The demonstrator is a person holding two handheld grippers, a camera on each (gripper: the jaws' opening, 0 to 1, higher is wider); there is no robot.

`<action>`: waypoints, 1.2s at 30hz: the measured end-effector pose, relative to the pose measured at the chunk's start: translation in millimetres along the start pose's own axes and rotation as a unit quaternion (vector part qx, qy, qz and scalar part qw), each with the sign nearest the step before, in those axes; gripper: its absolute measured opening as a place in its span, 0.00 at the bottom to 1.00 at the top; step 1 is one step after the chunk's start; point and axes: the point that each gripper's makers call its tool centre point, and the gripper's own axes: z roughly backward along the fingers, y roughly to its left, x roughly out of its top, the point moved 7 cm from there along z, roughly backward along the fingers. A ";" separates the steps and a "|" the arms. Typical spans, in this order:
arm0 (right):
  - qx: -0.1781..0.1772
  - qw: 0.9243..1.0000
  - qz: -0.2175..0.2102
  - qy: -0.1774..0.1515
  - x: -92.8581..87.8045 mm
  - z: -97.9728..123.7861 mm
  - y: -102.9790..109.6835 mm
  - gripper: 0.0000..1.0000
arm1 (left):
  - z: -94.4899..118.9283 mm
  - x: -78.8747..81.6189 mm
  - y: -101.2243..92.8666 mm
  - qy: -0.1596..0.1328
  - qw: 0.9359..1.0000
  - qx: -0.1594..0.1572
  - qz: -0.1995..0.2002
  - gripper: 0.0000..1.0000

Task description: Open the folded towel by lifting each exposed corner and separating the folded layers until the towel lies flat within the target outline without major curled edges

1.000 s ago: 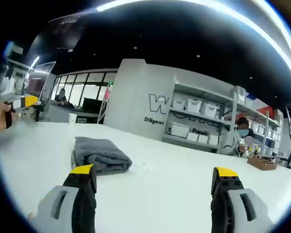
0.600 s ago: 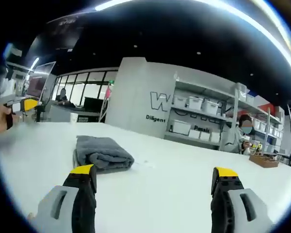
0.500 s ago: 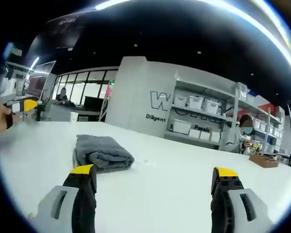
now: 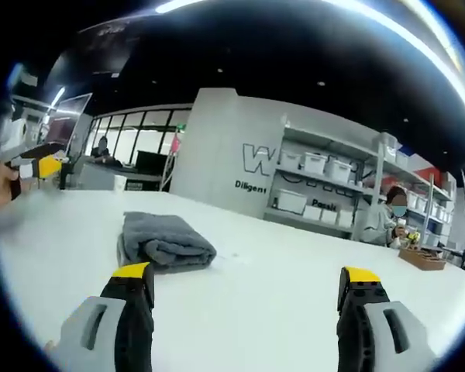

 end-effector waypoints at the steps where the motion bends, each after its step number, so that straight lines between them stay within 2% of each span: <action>1: 0.002 1.000 0.002 0.002 -0.7 -0.5 1.3 0.99 | 0.0 0.0 -0.2 0.000 1.000 -0.002 0.003 1.00; 8: 0.023 0.999 0.016 0.024 -7.9 -5.6 12.9 0.99 | -0.1 -2.8 2.4 0.009 1.000 -0.008 0.023 0.99; 13: 0.034 0.999 0.037 0.018 -2.6 -5.0 21.6 0.99 | -0.3 -3.0 3.9 0.011 0.999 -0.010 0.037 0.98; 19: 0.052 0.996 0.063 0.032 -5.3 -9.2 35.5 0.98 | -0.4 -12.1 12.4 0.037 0.998 -0.001 0.059 0.92; 23: 0.067 0.994 0.075 0.038 -3.7 -11.4 47.1 0.94 | 0.4 -15.3 13.9 0.047 0.997 0.006 0.057 0.88; 27: 0.085 0.989 0.120 0.033 3.5 -17.4 65.4 0.94 | 1.0 -15.5 16.5 0.051 0.997 0.013 0.049 0.88; 32: 0.122 0.973 0.190 0.034 12.5 -28.9 96.7 0.99 | 1.9 -12.1 21.2 0.047 0.998 0.023 0.036 0.95; 36: 0.134 0.967 0.215 0.028 22.1 -36.1 110.3 0.99 | 1.8 -8.7 23.0 0.039 0.999 0.025 0.013 0.97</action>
